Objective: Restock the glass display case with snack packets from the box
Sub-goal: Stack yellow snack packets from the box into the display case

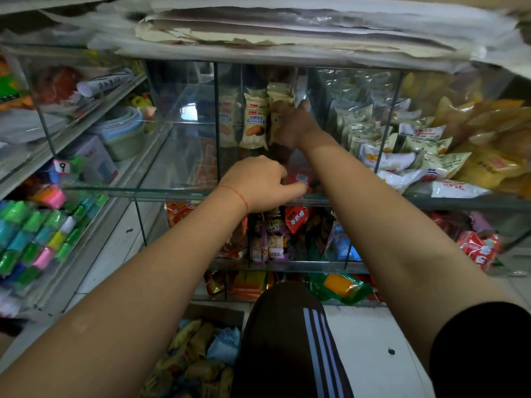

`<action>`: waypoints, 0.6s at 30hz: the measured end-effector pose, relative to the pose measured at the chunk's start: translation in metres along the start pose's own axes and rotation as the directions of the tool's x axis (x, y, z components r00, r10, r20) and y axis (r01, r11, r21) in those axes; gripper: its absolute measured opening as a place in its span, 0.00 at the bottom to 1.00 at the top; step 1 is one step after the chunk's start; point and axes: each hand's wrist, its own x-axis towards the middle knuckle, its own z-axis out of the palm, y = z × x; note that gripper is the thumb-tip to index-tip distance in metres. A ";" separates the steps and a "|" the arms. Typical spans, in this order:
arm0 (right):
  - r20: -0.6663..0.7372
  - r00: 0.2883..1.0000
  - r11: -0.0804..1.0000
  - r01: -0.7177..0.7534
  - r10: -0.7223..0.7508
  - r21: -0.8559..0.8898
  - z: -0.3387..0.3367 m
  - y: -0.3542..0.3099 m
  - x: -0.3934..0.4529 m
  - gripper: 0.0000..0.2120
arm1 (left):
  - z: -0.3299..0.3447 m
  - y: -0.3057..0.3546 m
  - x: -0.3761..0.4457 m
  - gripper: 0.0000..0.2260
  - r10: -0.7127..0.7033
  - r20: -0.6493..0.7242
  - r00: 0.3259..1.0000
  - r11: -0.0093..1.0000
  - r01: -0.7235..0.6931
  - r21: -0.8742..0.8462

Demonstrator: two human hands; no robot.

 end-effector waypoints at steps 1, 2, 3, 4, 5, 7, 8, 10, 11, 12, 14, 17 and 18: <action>-0.031 0.999 1.000 -0.012 0.012 0.024 -0.005 -0.001 -0.007 0.31 | 0.000 0.001 -0.001 0.25 -0.002 -0.012 1.000 1.000 0.002 0.011; -0.073 0.997 0.999 -0.009 0.012 0.038 -0.011 -0.003 -0.016 0.30 | 0.002 0.001 -0.003 0.24 -0.001 -0.034 0.999 1.000 0.002 0.025; -0.112 0.994 0.999 0.009 -0.005 0.032 -0.017 -0.006 -0.028 0.28 | 0.003 0.002 -0.008 0.22 0.014 -0.092 0.996 1.000 -0.012 0.029; -0.151 0.988 0.999 0.035 -0.037 -0.013 -0.021 -0.010 -0.042 0.26 | 0.004 0.004 -0.017 0.19 0.051 -0.201 0.978 0.999 -0.050 0.010; -0.209 0.974 0.993 0.073 -0.091 -0.090 -0.025 -0.015 -0.060 0.24 | 0.006 0.005 -0.029 0.16 0.106 -0.350 0.931 0.994 -0.113 -0.002; -0.407 0.876 0.951 0.161 -0.260 -0.262 -0.027 -0.026 -0.098 0.18 | 0.009 0.003 -0.063 0.12 0.214 -0.601 0.770 0.972 -0.231 0.049; -0.513 0.790 0.930 0.188 -0.335 -0.317 -0.024 -0.030 -0.117 0.15 | 0.016 -0.002 -0.082 0.12 0.226 -0.642 0.733 0.968 -0.242 0.064; -0.624 0.660 0.905 0.246 -0.418 -0.346 -0.005 -0.042 -0.154 0.10 | 0.041 -0.024 -0.116 0.13 0.095 -0.568 0.817 0.990 -0.136 -0.030; -0.620 0.643 0.893 0.301 -0.450 -0.335 0.011 -0.050 -0.170 0.08 | 0.057 -0.037 -0.131 0.14 -0.051 -0.454 0.890 0.995 0.003 -0.104; -0.584 0.653 0.876 0.366 -0.483 -0.315 0.030 -0.060 -0.184 0.06 | 0.075 -0.051 -0.145 0.14 -0.211 -0.302 0.930 0.975 0.176 -0.137; -0.447 0.704 0.834 0.484 -0.552 -0.267 0.082 -0.079 -0.206 0.05 | 0.113 -0.078 -0.172 0.12 -0.414 -0.024 0.910 0.905 0.408 -0.124; -0.174 0.773 0.791 0.578 -0.609 -0.201 0.169 -0.098 -0.229 0.06 | 0.157 -0.104 -0.215 0.12 -0.517 0.209 0.830 0.824 0.549 -0.139; -0.078 0.787 0.785 0.592 -0.612 -0.181 0.196 -0.102 -0.235 0.07 | 0.170 -0.111 -0.229 0.12 -0.544 0.235 0.805 0.799 0.583 -0.147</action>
